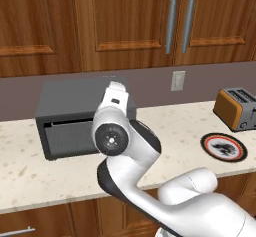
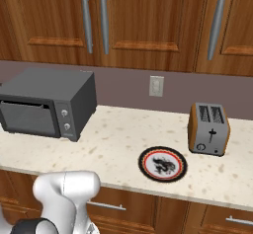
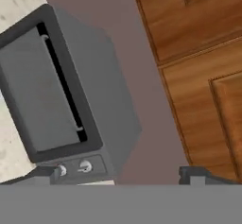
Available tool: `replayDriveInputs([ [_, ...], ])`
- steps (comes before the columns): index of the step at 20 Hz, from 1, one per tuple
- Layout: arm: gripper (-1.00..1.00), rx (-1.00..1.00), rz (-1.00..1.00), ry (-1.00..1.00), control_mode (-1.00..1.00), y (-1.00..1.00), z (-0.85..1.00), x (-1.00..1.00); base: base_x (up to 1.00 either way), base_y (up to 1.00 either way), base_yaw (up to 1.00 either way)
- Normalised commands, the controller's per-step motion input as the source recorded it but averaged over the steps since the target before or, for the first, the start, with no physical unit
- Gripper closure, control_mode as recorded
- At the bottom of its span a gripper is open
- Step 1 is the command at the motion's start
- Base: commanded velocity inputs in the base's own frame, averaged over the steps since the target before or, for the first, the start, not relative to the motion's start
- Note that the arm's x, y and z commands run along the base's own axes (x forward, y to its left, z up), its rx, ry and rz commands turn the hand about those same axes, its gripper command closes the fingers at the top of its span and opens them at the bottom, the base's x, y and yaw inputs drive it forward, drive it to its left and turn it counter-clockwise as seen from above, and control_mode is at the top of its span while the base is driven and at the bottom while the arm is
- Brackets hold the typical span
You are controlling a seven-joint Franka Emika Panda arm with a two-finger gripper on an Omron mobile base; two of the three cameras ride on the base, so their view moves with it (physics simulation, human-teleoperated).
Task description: Pick up the bagel from the plate, place it on the toaster oven rack, close the door, and set the timer.
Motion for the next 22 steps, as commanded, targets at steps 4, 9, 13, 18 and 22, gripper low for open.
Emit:
replayDriveInputs([
  [4,-1.0,0.31,-0.49,0.25,-1.0,-0.14,-0.25,0.0,0.0,0.0,0.0],
  [9,-1.0,0.31,-0.4,0.18,-1.0,-0.43,-0.32,0.0,0.0,0.0,0.0],
  [13,-1.0,0.3,-0.19,0.1,-1.0,-0.66,-0.3,0.11,0.0,0.0,0.0],
  [18,-1.0,0.27,-0.02,0.01,-1.0,-0.67,-0.35,0.19,0.0,0.0,0.0],
  [22,-1.0,0.2,0.0,-0.05,-1.0,-0.42,-0.58,0.12,0.0,0.0,0.0],
])
